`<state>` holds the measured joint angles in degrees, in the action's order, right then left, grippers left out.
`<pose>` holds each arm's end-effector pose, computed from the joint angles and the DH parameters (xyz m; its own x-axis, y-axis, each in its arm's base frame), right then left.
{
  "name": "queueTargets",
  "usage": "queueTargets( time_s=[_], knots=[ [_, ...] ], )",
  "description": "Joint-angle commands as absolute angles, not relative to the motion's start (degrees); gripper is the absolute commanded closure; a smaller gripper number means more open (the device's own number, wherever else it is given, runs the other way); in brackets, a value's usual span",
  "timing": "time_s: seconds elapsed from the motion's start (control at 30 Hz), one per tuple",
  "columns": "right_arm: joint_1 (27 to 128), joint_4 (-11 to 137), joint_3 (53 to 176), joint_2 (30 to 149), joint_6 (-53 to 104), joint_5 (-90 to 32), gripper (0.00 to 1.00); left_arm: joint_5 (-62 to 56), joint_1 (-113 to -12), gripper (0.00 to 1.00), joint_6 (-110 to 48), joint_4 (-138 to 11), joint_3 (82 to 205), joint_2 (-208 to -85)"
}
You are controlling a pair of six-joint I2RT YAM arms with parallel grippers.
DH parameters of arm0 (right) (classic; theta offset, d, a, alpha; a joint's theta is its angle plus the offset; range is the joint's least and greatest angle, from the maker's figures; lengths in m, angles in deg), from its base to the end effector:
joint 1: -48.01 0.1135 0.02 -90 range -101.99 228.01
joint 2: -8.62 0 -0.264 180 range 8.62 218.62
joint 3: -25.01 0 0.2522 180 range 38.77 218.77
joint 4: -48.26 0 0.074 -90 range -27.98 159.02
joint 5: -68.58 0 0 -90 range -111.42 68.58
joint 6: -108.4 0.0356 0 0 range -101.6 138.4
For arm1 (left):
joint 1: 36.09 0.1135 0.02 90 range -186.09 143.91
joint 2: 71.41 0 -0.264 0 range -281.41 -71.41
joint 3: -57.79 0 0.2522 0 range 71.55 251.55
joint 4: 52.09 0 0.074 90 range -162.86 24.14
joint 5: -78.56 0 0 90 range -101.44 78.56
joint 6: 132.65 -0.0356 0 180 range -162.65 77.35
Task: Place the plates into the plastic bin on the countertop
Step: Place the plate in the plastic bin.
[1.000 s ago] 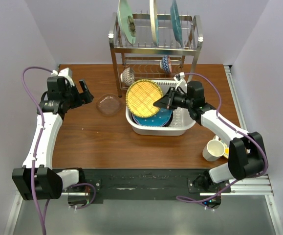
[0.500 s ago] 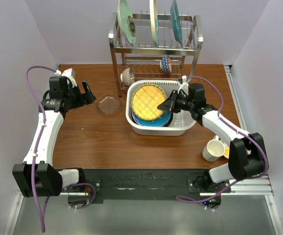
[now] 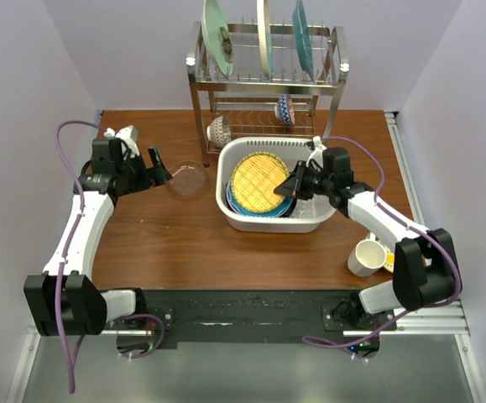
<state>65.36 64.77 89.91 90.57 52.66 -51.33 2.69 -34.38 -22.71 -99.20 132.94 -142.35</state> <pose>0.2921 0.1098 0.2430 -0.8049 0.2598 -0.5335 -0.2444 0.6742 0.6969 0.2649 -0.0008 0.3077 -0.6907 -0.3515 -0.6320 -0.0912 0.9093 -0.4060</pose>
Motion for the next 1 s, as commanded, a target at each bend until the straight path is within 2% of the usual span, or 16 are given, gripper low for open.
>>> queueTargets(
  time_s=[0.0, 0.2, 0.37, 0.43, 0.5, 0.7, 0.9, 0.97],
  knots=[
    [65.3, 68.0, 90.2, 87.7, 49.3, -46.6, 1.00, 4.6, -35.0, 0.00, -22.8, -95.6, 132.4, -142.9],
    [65.3, 70.4, 91.1, 86.5, 47.9, -43.7, 0.98, 4.6, -35.5, 0.00, -23.1, -95.1, 132.5, -143.9],
    [65.3, 72.7, 91.6, 85.7, 45.8, -41.5, 0.82, 3.9, -35.7, 0.00, -23.7, -94.7, 132.6, -144.6],
    [65.3, 73.6, 91.6, 85.0, 45.1, -40.5, 0.67, 3.9, -35.7, 0.00, -23.8, -94.7, 132.6, -145.1],
    [65.3, 74.6, 91.5, 84.5, 44.3, -38.7, 0.65, 3.7, -35.6, 0.00, -23.7, -94.6, 132.5, -145.4],
    [65.2, 78.2, 93.4, 84.0, 40.9, -35.4, 0.48, 4.4, -35.7, 0.00, -22.4, -92.9, 131.6, -146.4],
    [65.3, 81.2, 95.0, 83.4, 38.7, -30.3, 0.43, 1.9, -35.7, 0.00, -21.4, -91.7, 131.1, -147.9],
    [65.3, 82.0, 95.4, 82.9, 38.0, -27.2, 0.38, -0.4, -35.7, 0.00, -20.2, -90.5, 130.4, -148.0]
  ],
)
